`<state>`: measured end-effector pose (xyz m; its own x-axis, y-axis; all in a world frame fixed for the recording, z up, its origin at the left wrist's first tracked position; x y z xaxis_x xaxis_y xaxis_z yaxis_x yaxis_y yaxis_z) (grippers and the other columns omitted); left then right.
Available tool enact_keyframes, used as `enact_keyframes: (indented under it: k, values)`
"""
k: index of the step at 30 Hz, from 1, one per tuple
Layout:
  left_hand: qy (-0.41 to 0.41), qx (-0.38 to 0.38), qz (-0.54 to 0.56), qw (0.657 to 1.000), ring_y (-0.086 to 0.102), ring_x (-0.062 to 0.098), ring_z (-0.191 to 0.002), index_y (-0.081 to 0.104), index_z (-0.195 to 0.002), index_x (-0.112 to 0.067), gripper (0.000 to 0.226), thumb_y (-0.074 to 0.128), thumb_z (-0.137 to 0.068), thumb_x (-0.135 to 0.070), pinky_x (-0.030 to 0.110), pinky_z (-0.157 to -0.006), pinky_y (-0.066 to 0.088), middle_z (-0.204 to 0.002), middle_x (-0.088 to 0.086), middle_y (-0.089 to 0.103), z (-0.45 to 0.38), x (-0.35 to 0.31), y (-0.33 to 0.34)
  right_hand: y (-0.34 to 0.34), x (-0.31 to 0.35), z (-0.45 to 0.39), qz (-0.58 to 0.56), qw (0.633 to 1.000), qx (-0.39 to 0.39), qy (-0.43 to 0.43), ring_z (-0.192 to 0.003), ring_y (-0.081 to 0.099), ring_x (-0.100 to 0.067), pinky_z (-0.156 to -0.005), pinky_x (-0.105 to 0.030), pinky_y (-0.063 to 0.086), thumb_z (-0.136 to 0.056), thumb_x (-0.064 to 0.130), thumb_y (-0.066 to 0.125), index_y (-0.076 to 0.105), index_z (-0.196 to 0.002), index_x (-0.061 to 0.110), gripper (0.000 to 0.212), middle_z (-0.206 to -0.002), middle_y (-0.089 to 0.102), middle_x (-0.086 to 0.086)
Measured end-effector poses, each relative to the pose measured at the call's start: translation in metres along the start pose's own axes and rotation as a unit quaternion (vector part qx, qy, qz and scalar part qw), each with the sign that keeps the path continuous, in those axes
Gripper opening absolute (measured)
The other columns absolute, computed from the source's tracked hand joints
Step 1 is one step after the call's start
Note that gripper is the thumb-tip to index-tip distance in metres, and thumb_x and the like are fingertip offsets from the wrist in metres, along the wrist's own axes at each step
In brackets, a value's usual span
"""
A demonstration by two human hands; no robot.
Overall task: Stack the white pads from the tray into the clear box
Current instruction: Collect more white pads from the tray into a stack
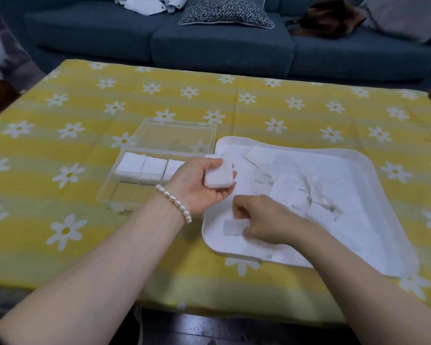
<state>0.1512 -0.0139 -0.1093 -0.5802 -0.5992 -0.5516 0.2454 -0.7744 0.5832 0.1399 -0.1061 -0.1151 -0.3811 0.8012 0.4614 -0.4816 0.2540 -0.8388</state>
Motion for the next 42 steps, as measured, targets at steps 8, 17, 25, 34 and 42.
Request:
enact_keyframes:
  k: [8,17,25,34,42]
  values:
    - [0.031,0.068,-0.011,0.997,0.070,0.022,-0.079,0.052,-0.124,-0.009,0.028,0.043,-0.097,-0.010,0.041,-0.074,0.056,-0.090,0.007,0.073,-0.002,0.007,0.015,-0.093,-0.061,0.048,-0.467,0.813,-0.320,0.137,-0.061,0.055,-0.019,-0.061,-0.028,0.044,-0.078,0.010,0.071,0.064,-0.070,0.013,0.012,-0.068,0.063,-0.006]
    - [0.014,0.129,-0.030,0.991,0.065,0.023,-0.085,0.056,-0.124,-0.020,0.033,0.045,-0.094,-0.028,0.039,-0.077,0.051,-0.109,0.009,0.066,0.002,0.041,0.038,-0.036,-0.035,0.043,-0.640,0.713,-0.223,0.181,-0.052,0.058,-0.005,-0.048,-0.013,0.041,-0.080,0.010,0.068,0.063,-0.075,0.011,0.007,-0.056,0.060,0.008]
    - [0.015,0.148,-0.020,0.989,0.068,0.024,-0.084,0.056,-0.110,-0.022,0.032,0.038,-0.097,-0.045,0.039,-0.072,0.055,-0.098,0.011,0.070,0.006,0.045,0.042,-0.031,-0.028,0.041,-0.573,0.768,-0.226,0.177,-0.058,0.060,-0.018,-0.054,-0.023,0.047,-0.077,0.022,0.074,0.065,-0.068,0.005,0.021,-0.063,0.066,-0.004]
    - [0.003,0.151,-0.013,0.988,0.067,0.023,-0.074,0.056,-0.106,-0.024,0.018,0.041,-0.099,-0.029,0.034,-0.071,0.050,-0.088,0.010,0.066,0.004,0.045,0.038,-0.089,0.000,0.063,-0.127,0.903,-0.404,0.074,-0.110,0.032,-0.010,-0.087,-0.025,0.021,-0.060,0.049,0.079,0.050,-0.100,0.027,0.055,-0.107,0.038,0.015]
    - [-0.035,0.191,-0.015,0.981,0.060,0.021,-0.077,0.047,-0.121,-0.023,0.034,0.041,-0.097,-0.046,0.037,-0.068,0.050,-0.089,0.007,0.061,0.003,0.052,0.043,-0.074,0.025,0.052,0.044,0.973,-0.213,-0.082,-0.122,0.029,-0.012,-0.091,-0.025,0.014,-0.042,0.065,0.069,0.019,-0.136,0.036,0.110,-0.121,0.038,0.024]
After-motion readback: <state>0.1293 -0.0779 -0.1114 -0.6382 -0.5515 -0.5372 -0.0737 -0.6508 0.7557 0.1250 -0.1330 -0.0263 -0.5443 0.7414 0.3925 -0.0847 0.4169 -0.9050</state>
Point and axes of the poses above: each hand's wrist, its own z-axis away from the middle knuckle, its own y-axis out of the palm, x = y × z, the point moved 9 cm from there along -z, towards the middle knuckle
